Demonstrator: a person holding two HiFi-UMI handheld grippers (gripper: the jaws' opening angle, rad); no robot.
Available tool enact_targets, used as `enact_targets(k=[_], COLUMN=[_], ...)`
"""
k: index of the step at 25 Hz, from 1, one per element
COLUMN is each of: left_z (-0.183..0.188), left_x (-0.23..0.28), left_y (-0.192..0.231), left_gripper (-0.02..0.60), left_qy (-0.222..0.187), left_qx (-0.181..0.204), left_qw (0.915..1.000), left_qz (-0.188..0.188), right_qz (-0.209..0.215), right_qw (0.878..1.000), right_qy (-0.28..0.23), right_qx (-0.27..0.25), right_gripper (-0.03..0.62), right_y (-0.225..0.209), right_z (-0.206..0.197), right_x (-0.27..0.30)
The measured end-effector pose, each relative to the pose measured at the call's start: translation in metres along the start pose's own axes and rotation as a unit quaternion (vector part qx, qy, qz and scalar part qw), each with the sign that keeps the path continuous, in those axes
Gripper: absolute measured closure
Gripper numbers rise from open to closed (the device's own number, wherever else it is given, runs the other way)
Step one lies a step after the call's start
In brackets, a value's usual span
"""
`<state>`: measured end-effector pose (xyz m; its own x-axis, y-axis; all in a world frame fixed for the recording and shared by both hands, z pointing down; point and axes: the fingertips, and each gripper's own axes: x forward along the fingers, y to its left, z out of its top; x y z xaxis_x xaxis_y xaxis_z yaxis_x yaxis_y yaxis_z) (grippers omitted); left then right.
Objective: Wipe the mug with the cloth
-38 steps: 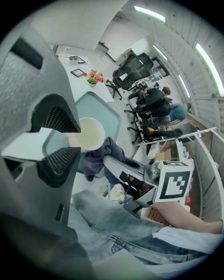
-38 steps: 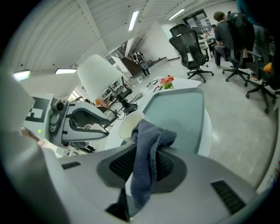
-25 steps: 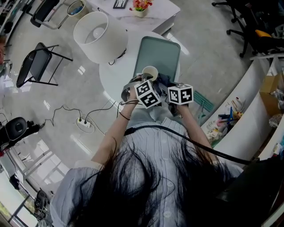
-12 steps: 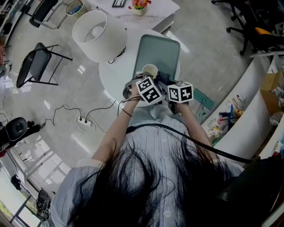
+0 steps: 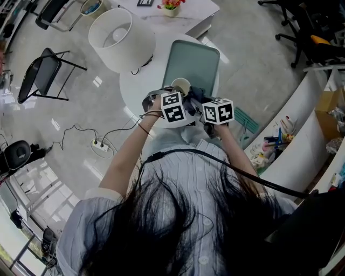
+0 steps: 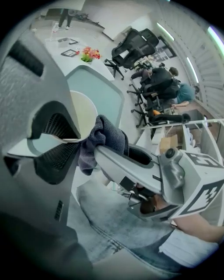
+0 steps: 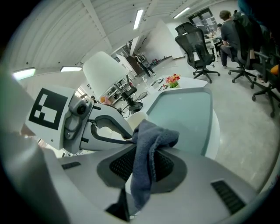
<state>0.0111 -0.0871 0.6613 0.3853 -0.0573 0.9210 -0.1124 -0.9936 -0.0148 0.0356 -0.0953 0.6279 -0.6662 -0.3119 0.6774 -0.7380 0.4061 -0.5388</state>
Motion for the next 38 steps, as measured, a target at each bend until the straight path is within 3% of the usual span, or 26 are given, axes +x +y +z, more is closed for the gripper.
enact_targets(k=[5, 10, 13, 17, 20, 23, 25, 28, 30, 32, 35, 38], left_z=[-0.008, -0.015, -0.019, -0.026, -0.031, -0.033, -0.030, -0.013, 0.003, 0.015, 0.018, 0.018], left_x=[-0.003, -0.007, -0.008, -0.010, -0.012, -0.013, -0.013, -0.022, -0.032, -0.037, -0.034, -0.029], left_y=[-0.006, -0.009, -0.008, -0.007, -0.005, -0.004, -0.004, -0.006, -0.006, -0.004, -0.002, -0.001], left_gripper=[0.540, 0.539, 0.538, 0.538, 0.538, 0.538, 0.538, 0.537, 0.535, 0.535, 0.535, 0.534], left_qy=[0.005, 0.018, 0.024, 0.035, 0.040, 0.045, 0.040, 0.000, -0.036, -0.062, -0.064, -0.063], left_qx=[0.072, 0.141, 0.180, 0.244, 0.271, 0.274, 0.238, 0.124, 0.046, -0.027, -0.102, -0.177], left_qw=[0.9967, 0.9879, 0.9803, 0.9640, 0.9550, 0.9541, 0.9646, 0.9862, 0.9932, 0.9950, 0.9925, 0.9818], left_qz=[-0.038, -0.063, -0.077, -0.099, -0.114, -0.112, -0.107, -0.109, -0.101, -0.073, -0.016, 0.031], right_qz=[-0.001, -0.001, -0.005, -0.011, -0.016, -0.018, -0.018, -0.018, -0.017, -0.016, -0.014, -0.015], right_qw=[1.000, 0.999, 0.997, 0.992, 0.985, 0.978, 0.977, 0.978, 0.980, 0.983, 0.986, 0.988], right_qy=[0.006, 0.019, 0.032, 0.051, 0.062, 0.067, 0.068, 0.064, 0.059, 0.053, 0.045, 0.041], right_qx=[-0.006, -0.033, -0.063, -0.114, -0.161, -0.195, -0.203, -0.196, -0.188, -0.175, -0.158, -0.150], right_gripper=[0.507, 0.507, 0.507, 0.507, 0.507, 0.507, 0.507, 0.507, 0.507, 0.507, 0.507, 0.507], right_y=[-0.002, -0.003, -0.005, -0.008, -0.010, -0.011, -0.012, -0.011, -0.010, -0.010, -0.011, -0.010], right_z=[0.001, 0.002, 0.004, 0.008, 0.014, 0.017, 0.018, 0.019, 0.019, 0.019, 0.019, 0.019], right_x=[0.002, 0.004, 0.008, 0.011, 0.014, 0.015, 0.016, 0.016, 0.016, 0.015, 0.014, 0.014])
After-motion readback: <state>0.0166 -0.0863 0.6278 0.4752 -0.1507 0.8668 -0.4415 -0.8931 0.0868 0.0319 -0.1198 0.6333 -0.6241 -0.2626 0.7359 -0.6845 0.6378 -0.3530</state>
